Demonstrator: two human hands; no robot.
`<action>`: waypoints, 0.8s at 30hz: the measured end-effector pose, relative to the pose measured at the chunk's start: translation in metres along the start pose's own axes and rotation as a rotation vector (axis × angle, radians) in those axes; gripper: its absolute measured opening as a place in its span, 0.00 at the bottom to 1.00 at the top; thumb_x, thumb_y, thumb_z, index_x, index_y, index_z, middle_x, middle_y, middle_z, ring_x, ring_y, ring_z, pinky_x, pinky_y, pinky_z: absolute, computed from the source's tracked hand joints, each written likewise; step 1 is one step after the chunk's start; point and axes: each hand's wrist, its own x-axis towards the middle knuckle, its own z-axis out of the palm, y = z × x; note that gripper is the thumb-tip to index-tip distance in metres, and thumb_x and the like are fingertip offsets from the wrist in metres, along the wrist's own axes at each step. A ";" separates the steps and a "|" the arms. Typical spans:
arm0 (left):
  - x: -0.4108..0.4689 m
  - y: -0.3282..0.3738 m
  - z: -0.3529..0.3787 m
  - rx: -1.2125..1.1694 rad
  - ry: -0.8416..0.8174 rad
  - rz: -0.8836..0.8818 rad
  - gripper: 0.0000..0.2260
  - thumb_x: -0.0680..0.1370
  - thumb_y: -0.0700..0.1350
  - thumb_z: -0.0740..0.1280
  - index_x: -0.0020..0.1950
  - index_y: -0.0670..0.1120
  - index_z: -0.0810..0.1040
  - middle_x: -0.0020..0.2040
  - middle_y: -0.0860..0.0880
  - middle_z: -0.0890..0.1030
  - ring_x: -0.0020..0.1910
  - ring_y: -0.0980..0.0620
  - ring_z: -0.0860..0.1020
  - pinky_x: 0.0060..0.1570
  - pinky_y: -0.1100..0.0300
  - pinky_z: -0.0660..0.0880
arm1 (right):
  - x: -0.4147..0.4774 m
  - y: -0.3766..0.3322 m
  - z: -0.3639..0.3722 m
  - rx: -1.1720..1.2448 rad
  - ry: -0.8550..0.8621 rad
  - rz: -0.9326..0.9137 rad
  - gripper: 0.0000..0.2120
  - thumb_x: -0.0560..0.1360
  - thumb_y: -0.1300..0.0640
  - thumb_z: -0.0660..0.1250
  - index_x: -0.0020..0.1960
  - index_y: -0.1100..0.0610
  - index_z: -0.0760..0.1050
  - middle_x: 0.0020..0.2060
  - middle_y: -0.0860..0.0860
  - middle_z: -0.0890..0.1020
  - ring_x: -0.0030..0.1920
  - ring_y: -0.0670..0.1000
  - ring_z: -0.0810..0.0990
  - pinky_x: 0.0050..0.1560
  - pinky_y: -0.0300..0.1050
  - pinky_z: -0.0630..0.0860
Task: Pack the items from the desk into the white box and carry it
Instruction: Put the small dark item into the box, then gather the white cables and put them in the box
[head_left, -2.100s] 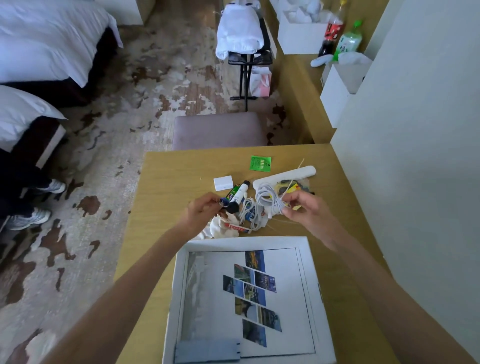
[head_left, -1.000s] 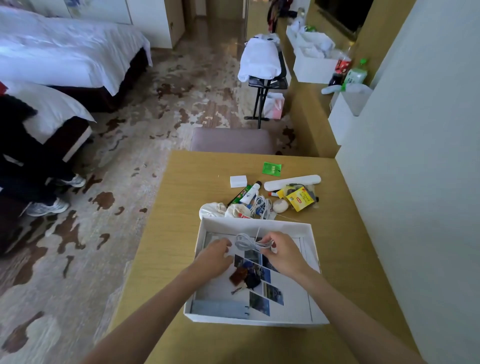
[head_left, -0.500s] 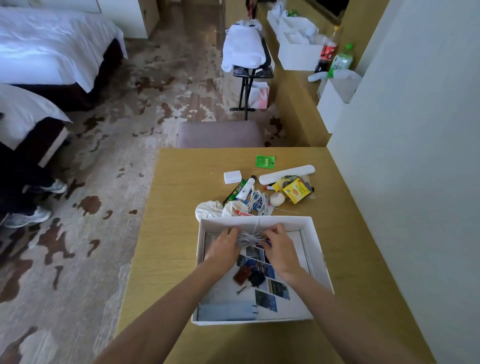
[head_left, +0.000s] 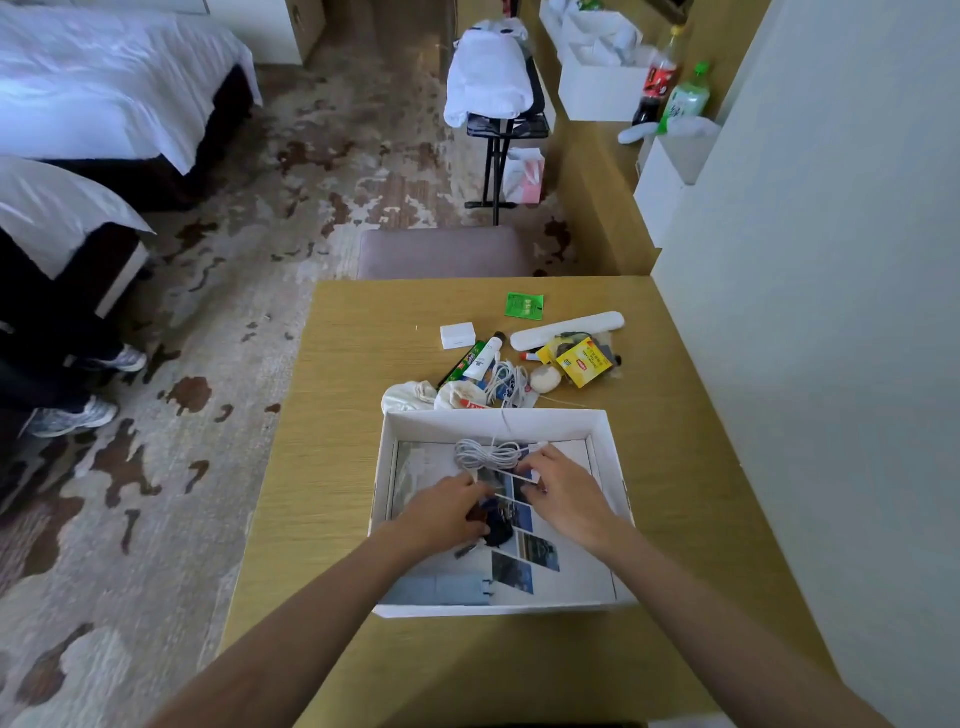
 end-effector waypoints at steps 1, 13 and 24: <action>0.000 0.003 0.001 0.005 0.002 0.031 0.20 0.74 0.52 0.68 0.65 0.52 0.71 0.61 0.48 0.74 0.59 0.48 0.73 0.54 0.50 0.75 | -0.001 0.000 0.000 0.014 -0.017 0.013 0.10 0.76 0.58 0.66 0.57 0.51 0.77 0.53 0.47 0.76 0.46 0.48 0.77 0.45 0.42 0.74; -0.006 0.005 -0.025 -0.142 0.120 -0.008 0.11 0.77 0.50 0.63 0.58 0.53 0.76 0.58 0.52 0.76 0.50 0.56 0.74 0.53 0.58 0.74 | 0.003 0.001 -0.019 0.085 -0.173 -0.012 0.08 0.75 0.57 0.66 0.53 0.55 0.78 0.48 0.52 0.81 0.46 0.52 0.79 0.43 0.46 0.75; 0.039 -0.014 -0.112 -0.271 0.539 -0.138 0.08 0.79 0.42 0.62 0.53 0.46 0.80 0.50 0.49 0.82 0.40 0.52 0.78 0.40 0.55 0.78 | 0.078 0.006 -0.096 0.163 0.019 0.002 0.07 0.76 0.58 0.64 0.52 0.56 0.79 0.48 0.50 0.82 0.49 0.48 0.80 0.48 0.47 0.78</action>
